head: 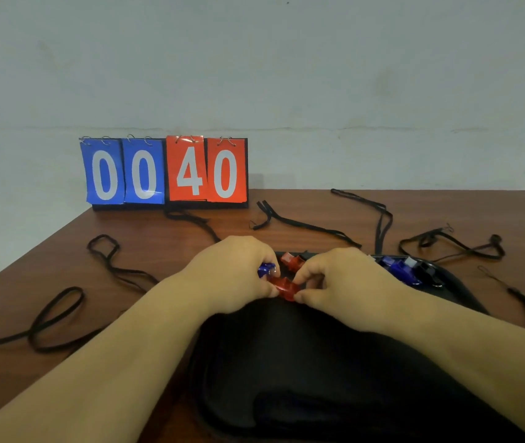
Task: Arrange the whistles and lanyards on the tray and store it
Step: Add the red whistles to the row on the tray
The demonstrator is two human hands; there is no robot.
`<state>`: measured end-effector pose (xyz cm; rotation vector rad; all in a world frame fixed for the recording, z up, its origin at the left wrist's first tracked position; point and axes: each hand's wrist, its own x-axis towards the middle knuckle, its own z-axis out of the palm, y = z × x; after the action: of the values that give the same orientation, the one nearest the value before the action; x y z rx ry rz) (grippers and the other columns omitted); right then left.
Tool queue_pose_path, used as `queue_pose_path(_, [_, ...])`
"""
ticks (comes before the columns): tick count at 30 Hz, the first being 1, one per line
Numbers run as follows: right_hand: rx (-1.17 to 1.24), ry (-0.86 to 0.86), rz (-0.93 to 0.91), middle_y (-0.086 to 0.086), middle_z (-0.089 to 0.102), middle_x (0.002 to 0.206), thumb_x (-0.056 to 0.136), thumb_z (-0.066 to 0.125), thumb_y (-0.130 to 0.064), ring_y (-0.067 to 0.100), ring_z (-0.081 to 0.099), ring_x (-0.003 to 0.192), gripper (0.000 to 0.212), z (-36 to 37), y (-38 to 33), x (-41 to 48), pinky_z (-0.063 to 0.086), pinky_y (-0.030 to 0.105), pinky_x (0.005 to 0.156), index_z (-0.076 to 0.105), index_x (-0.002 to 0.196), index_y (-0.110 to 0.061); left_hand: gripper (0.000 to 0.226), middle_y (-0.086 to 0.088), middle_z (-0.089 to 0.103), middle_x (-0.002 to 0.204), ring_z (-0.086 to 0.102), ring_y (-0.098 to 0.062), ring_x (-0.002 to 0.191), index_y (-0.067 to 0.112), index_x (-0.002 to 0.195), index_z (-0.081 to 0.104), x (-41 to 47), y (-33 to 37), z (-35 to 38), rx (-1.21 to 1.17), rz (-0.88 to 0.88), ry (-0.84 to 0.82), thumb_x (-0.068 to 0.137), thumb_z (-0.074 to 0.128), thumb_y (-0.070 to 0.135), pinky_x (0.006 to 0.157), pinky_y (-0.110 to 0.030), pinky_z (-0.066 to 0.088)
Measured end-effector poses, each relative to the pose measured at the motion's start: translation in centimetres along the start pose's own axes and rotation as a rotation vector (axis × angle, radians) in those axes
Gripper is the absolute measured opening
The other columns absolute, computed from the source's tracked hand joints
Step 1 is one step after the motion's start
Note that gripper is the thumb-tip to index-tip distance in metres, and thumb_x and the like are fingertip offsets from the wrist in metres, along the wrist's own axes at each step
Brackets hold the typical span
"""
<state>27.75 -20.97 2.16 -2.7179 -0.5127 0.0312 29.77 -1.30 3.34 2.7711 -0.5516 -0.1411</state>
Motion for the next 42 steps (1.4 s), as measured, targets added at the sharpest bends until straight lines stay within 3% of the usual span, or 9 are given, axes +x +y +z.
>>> queue_pose_path(3, [-0.067, 0.023, 0.002, -0.017, 0.071, 0.094, 0.09, 0.072, -0.042, -0.001, 0.065, 0.084, 0.02, 0.3, -0.6, 0.7, 0.055, 0.023, 0.086, 0.075, 0.109, -0.036, 0.019, 0.011, 0.068, 0.099, 0.064, -0.01, 0.092, 0.033, 0.103, 0.072, 0.2, -0.4, -0.1, -0.002, -0.019, 0.02, 0.086, 0.078, 0.039, 0.09, -0.04, 0.058])
queue_pose_path(7, [-0.153, 0.042, -0.013, -0.017, 0.064, 0.083, 0.091, 0.069, -0.04, 0.003, 0.06, 0.078, 0.018, 0.5, -1.6, 1.8, 0.053, 0.025, 0.081, 0.077, 0.106, -0.032, 0.022, 0.009, 0.068, 0.103, 0.064, -0.013, 0.095, 0.031, 0.109, 0.071, 0.4, -0.9, -0.3, -0.008, -0.046, 0.022, 0.088, 0.076, 0.037, 0.091, -0.038, 0.057])
queue_pose_path(11, [-0.197, 0.057, -0.002, -0.013, 0.068, 0.093, 0.091, 0.068, -0.042, 0.007, 0.063, 0.085, 0.019, 0.4, -2.1, 2.8, 0.057, 0.035, 0.086, 0.077, 0.103, -0.031, 0.023, 0.008, 0.067, 0.103, 0.063, -0.013, 0.094, 0.03, 0.111, 0.07, 0.9, -1.7, -0.2, -0.019, -0.053, 0.071, 0.089, 0.076, 0.036, 0.09, -0.036, 0.056])
queue_pose_path(18, [-0.225, 0.048, 0.065, -0.011, 0.07, 0.095, 0.092, 0.067, -0.043, 0.008, 0.063, 0.087, 0.018, 0.3, -2.1, 3.7, 0.057, 0.033, 0.086, 0.075, 0.103, -0.031, 0.02, 0.007, 0.067, 0.105, 0.063, -0.015, 0.093, 0.031, 0.108, 0.069, 1.7, -2.4, 0.3, -0.048, -0.059, 0.163, 0.09, 0.075, 0.036, 0.088, -0.037, 0.056])
queue_pose_path(26, [-0.176, 0.137, 0.118, -0.014, 0.061, 0.088, 0.088, 0.074, -0.041, 0.006, 0.059, 0.08, 0.01, 0.4, -1.6, 4.7, 0.057, 0.029, 0.081, 0.069, 0.094, -0.035, 0.03, 0.005, 0.066, 0.121, 0.064, -0.018, 0.104, 0.03, 0.122, 0.067, 2.2, -2.0, 0.5, -0.036, -0.051, 0.216, 0.093, 0.072, 0.036, 0.093, -0.036, 0.055])
queue_pose_path(31, [-0.186, 0.139, 0.112, -0.015, 0.058, 0.101, 0.086, 0.075, -0.042, 0.008, 0.059, 0.09, 0.016, 0.3, -1.2, 4.4, 0.056, 0.031, 0.087, 0.07, 0.099, -0.035, 0.029, 0.005, 0.067, 0.12, 0.063, -0.016, 0.103, 0.03, 0.121, 0.066, 2.4, -1.7, 0.6, -0.038, -0.052, 0.183, 0.093, 0.071, 0.036, 0.094, -0.036, 0.055])
queue_pose_path(42, [-0.167, 0.129, 0.085, -0.015, 0.061, 0.106, 0.088, 0.074, -0.041, 0.006, 0.059, 0.093, 0.018, 0.1, -1.0, 4.1, 0.053, 0.026, 0.087, 0.071, 0.104, -0.034, 0.029, 0.006, 0.066, 0.12, 0.062, -0.014, 0.103, 0.031, 0.122, 0.066, 2.4, -1.6, 0.6, -0.054, -0.057, 0.192, 0.094, 0.07, 0.037, 0.087, -0.029, 0.052])
